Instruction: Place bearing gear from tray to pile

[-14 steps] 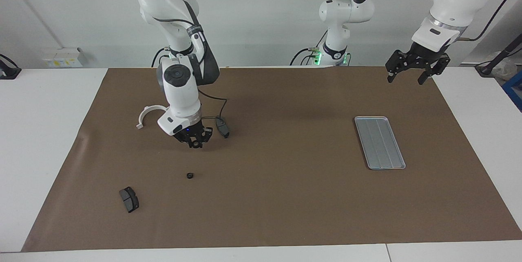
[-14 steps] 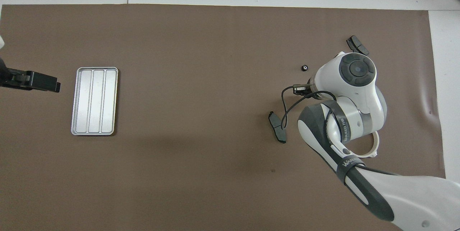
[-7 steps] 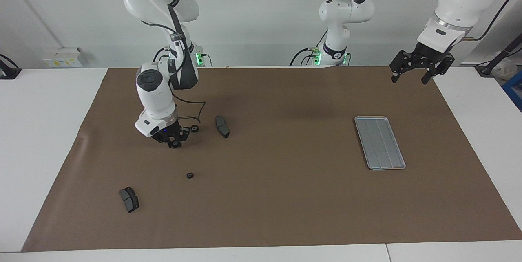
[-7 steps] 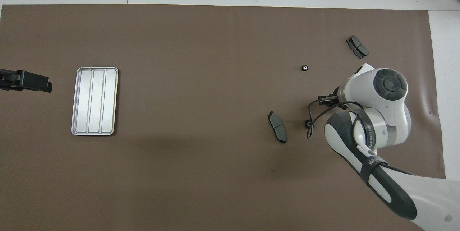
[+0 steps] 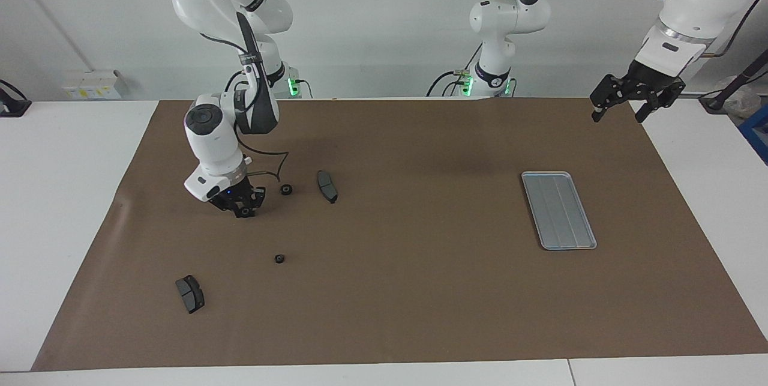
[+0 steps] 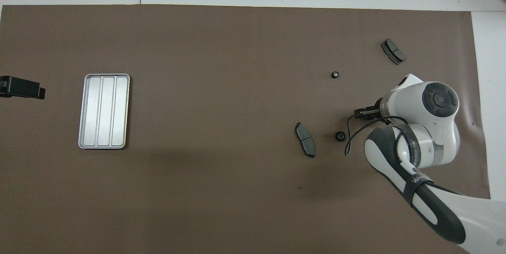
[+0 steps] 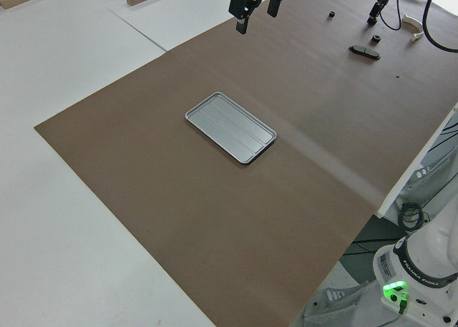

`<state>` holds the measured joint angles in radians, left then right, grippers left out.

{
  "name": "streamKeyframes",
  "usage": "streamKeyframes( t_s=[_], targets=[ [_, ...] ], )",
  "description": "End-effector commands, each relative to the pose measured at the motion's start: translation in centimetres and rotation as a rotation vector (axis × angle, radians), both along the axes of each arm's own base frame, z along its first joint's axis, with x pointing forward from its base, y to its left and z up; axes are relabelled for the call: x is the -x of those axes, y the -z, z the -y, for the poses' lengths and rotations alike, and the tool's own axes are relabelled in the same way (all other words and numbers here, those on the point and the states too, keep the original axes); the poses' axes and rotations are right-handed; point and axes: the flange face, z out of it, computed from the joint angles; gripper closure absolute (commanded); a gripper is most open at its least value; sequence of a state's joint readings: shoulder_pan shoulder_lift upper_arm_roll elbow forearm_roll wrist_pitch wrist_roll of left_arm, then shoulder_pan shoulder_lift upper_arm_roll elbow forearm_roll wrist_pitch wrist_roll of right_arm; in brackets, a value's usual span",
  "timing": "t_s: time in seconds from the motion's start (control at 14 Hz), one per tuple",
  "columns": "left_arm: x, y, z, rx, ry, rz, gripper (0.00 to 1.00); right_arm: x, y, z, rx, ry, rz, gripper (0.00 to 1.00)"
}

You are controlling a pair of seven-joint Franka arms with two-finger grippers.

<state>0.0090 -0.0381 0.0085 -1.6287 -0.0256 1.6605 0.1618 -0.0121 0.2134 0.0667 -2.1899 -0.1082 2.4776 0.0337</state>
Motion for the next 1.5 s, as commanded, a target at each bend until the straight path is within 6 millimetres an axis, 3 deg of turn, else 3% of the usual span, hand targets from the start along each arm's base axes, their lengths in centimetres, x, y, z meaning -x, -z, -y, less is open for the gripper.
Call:
streamKeyframes(
  t_s=[0.0, 0.21, 0.57, 0.79, 1.0, 1.43],
  targets=[
    [0.4, 0.0, 0.3, -0.024, 0.087, 0.022, 0.0, -0.4, -3.4, -0.3, 0.005, 0.008, 0.016, 0.0],
    [0.4, 0.1, 1.0, -0.054, 0.155, 0.018, 0.0, -1.8, -9.6, -0.8, 0.018, 0.085, -0.011, 0.0],
    [0.6, 0.1, 0.7, -0.05, 0.119, 0.009, 0.0, -0.4, -22.7, -0.8, -0.009, 0.173, -0.001, 0.0],
    [1.2, 0.2, 0.0, -0.046, 0.085, -0.027, 0.0, 0.0, -28.3, -0.1, -0.063, 0.21, -0.029, 0.0],
    [1.3, 0.3, 0.0, -0.046, 0.079, -0.03, 0.0, 0.9, -31.5, 0.1, -0.054, 0.213, -0.069, 0.0],
    [1.3, 0.3, 0.1, -0.042, 0.007, -0.035, 0.0, 2.2, -32.2, 0.4, -0.041, 0.203, -0.11, 0.0]
  ],
)
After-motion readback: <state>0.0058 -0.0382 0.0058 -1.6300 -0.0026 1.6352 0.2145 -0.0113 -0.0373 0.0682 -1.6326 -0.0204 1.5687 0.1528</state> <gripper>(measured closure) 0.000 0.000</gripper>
